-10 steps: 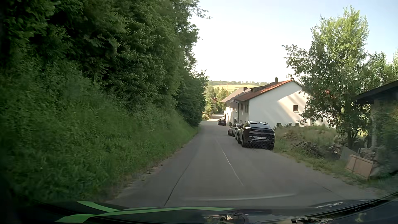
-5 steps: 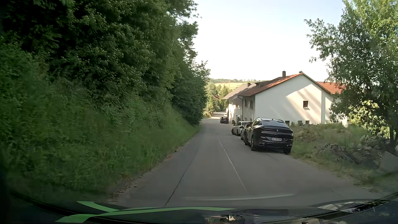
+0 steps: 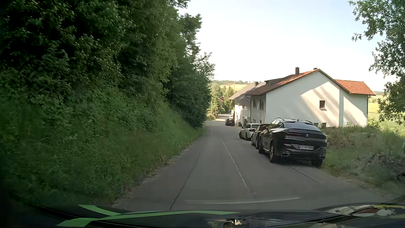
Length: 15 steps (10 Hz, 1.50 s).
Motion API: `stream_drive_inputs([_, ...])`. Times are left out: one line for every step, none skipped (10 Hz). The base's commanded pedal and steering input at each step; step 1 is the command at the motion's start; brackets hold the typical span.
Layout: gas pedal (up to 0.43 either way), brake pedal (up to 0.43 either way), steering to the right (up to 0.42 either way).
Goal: Follow the waypoints while adhering to traffic rules and regulations
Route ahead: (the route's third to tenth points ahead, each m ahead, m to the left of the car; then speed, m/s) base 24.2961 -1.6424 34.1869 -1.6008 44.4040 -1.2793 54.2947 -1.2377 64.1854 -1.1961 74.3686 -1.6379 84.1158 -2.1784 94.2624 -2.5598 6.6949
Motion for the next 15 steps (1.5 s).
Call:
stream_drive_inputs([0.000, 0.140, -0.005])
stream_drive_inputs([0.000, 0.140, -0.004])
stream_drive_inputs([0.000, 0.140, -0.004])
stream_drive_inputs([0.000, 0.140, -0.004])
stream_drive_inputs([0.000, 0.140, -0.004])
stream_drive_inputs([0.000, 0.140, -0.004])
stream_drive_inputs([0.000, 0.140, -0.004])
stream_drive_inputs([0.000, 0.140, -0.004])
stream_drive_inputs([0.000, 0.146, -0.004])
stream_drive_inputs([0.000, 0.140, -0.004])
stream_drive_inputs([0.000, 0.140, -0.004])
stream_drive_inputs([0.000, 0.140, -0.004])
stream_drive_inputs([0.000, 0.140, -0.004])
stream_drive_inputs([0.000, 0.140, -0.004])
stream_drive_inputs([0.000, 0.140, -0.004])
